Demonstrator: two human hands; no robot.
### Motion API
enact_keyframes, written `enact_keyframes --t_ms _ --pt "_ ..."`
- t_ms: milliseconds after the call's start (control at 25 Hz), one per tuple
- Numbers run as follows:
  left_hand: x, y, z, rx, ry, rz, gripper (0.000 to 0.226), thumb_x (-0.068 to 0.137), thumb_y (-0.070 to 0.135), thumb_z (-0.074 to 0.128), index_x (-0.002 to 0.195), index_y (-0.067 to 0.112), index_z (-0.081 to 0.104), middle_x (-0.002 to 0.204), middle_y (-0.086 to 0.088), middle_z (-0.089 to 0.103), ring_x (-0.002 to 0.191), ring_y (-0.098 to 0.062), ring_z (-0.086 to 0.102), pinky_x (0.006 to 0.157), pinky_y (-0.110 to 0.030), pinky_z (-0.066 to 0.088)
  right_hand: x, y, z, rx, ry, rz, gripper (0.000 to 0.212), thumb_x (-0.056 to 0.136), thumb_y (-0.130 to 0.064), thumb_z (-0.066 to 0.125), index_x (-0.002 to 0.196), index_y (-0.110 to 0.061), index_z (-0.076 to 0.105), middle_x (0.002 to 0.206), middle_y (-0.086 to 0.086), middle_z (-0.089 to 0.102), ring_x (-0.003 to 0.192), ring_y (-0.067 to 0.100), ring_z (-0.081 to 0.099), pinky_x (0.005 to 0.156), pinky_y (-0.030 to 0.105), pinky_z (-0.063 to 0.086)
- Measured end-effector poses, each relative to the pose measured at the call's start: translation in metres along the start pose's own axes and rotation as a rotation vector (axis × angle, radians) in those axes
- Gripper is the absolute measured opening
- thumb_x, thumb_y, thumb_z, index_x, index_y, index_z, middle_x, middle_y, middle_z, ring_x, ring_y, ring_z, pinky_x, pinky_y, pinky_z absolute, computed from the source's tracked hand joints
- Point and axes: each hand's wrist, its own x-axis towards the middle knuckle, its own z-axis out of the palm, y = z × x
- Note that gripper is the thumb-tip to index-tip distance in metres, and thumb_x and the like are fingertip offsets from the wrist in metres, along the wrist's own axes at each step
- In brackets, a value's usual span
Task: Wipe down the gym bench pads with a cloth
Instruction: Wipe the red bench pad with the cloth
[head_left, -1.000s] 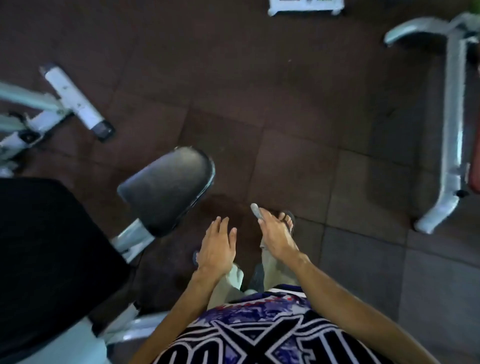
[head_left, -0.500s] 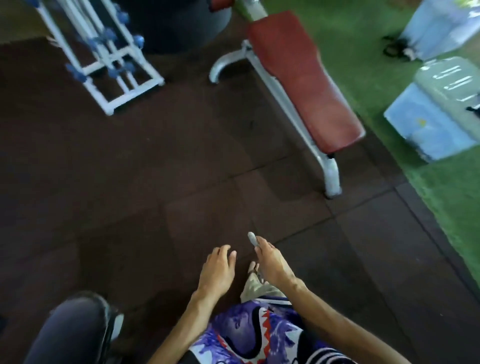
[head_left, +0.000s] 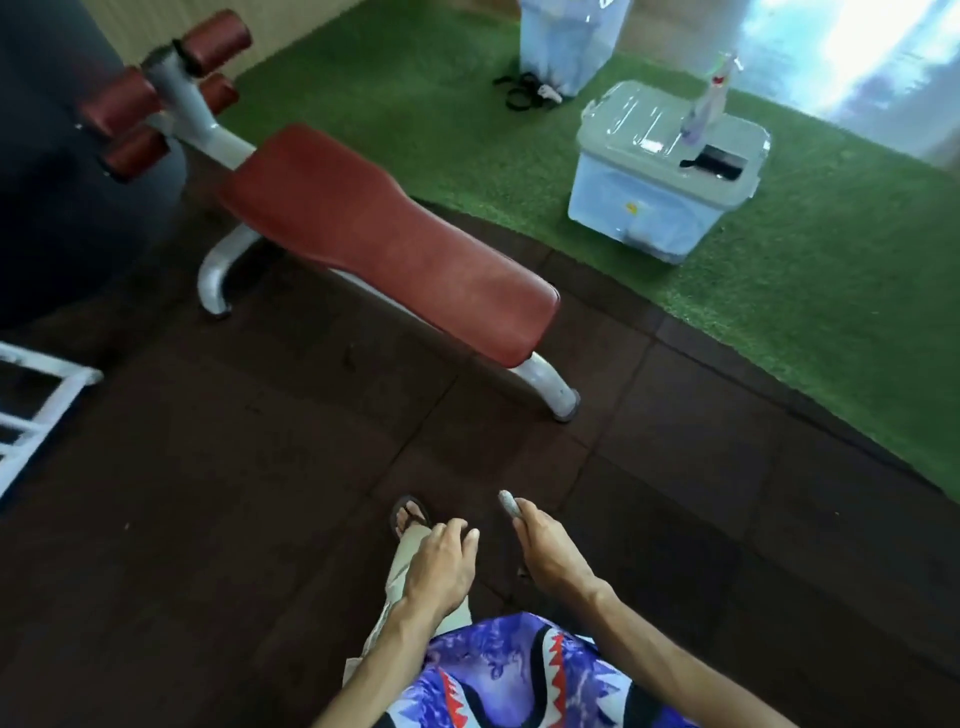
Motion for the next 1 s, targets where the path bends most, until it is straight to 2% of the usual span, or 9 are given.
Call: enact_keyframes --t_ms 120,280,360,440,560,760,840,960,1000 --pt "0.058 0.004 -0.066 0.060 -0.028 0.055 0.042 0.102 0.041 0.035 0.132 0.016 0.053 0.130 -0.012 0.059 0.124 -0.031 0.053 0.107 -0.042 0.040 0.047 -0.038 -0.017 0.102 0.113 0.034 0.027 0.105 -0.022 0.038 0.127 -0.015 0.051 0.110 0.007 0.063 0.092 0.022 0.063 0.076 0.024 0.045" --pt "0.135 0.020 -0.149 0.141 -0.065 0.132 0.042 0.102 0.039 0.037 0.134 0.015 0.051 0.130 -0.012 0.058 0.124 -0.031 0.053 0.106 -0.043 0.041 0.113 -0.083 -0.035 0.268 0.218 0.067 0.028 0.104 -0.023 0.038 0.130 -0.021 0.050 0.093 0.001 0.059 0.069 0.013 0.055 0.076 0.039 0.054" --pt "0.171 0.028 -0.175 0.169 -0.078 0.162 0.043 0.102 0.040 0.037 0.134 0.016 0.052 0.130 -0.011 0.058 0.124 -0.029 0.054 0.106 -0.044 0.042 0.144 -0.098 -0.043 0.342 0.262 0.121 0.027 0.104 -0.022 0.037 0.127 -0.023 0.052 0.087 0.002 0.058 0.058 0.007 0.052 0.060 0.031 0.053" --pt "0.209 0.038 -0.196 0.193 -0.085 0.175 0.043 0.102 0.041 0.037 0.134 0.017 0.052 0.130 -0.009 0.059 0.123 -0.028 0.054 0.105 -0.045 0.043 0.176 -0.108 -0.053 0.374 0.305 0.129 0.025 0.104 -0.021 0.037 0.122 -0.025 0.054 0.091 0.003 0.062 0.061 0.006 0.055 0.053 0.014 0.046" --pt "0.274 0.052 -0.220 0.243 -0.053 0.213 0.040 0.102 0.040 0.038 0.132 0.018 0.053 0.127 -0.008 0.059 0.122 -0.028 0.054 0.103 -0.045 0.042 0.232 -0.113 -0.064 0.435 0.327 0.156 0.025 0.104 -0.021 0.038 0.122 -0.025 0.055 0.109 0.003 0.066 0.094 0.015 0.065 0.070 0.004 0.044" --pt "0.391 0.065 -0.239 0.348 0.036 0.312 0.036 0.101 0.037 0.042 0.128 0.018 0.057 0.123 -0.006 0.061 0.114 -0.029 0.056 0.098 -0.044 0.041 0.331 -0.111 -0.075 0.518 0.356 0.193 0.040 0.105 -0.022 0.037 0.144 -0.025 0.045 0.134 -0.004 0.059 0.121 0.008 0.055 0.103 0.019 0.039" --pt "0.444 0.063 -0.236 0.370 0.070 0.379 0.035 0.100 0.035 0.046 0.127 0.016 0.058 0.124 -0.006 0.061 0.114 -0.028 0.057 0.098 -0.044 0.042 0.372 -0.103 -0.073 0.548 0.383 0.210 0.042 0.106 -0.022 0.035 0.147 -0.025 0.041 0.143 -0.008 0.053 0.130 0.003 0.049 0.110 0.021 0.036" --pt "0.530 0.051 -0.227 0.419 0.110 0.490 0.036 0.100 0.034 0.047 0.128 0.014 0.058 0.131 -0.008 0.058 0.122 -0.028 0.055 0.101 -0.044 0.042 0.440 -0.085 -0.063 0.569 0.445 0.209 0.043 0.106 -0.024 0.035 0.148 -0.029 0.040 0.147 -0.015 0.047 0.128 -0.011 0.045 0.110 0.016 0.037" --pt "0.555 0.044 -0.222 0.434 0.115 0.528 0.037 0.100 0.033 0.046 0.130 0.013 0.058 0.135 -0.009 0.056 0.127 -0.028 0.052 0.104 -0.045 0.041 0.461 -0.079 -0.059 0.564 0.482 0.222 0.044 0.106 -0.023 0.035 0.150 -0.028 0.038 0.148 -0.015 0.045 0.132 -0.008 0.043 0.114 0.018 0.034"
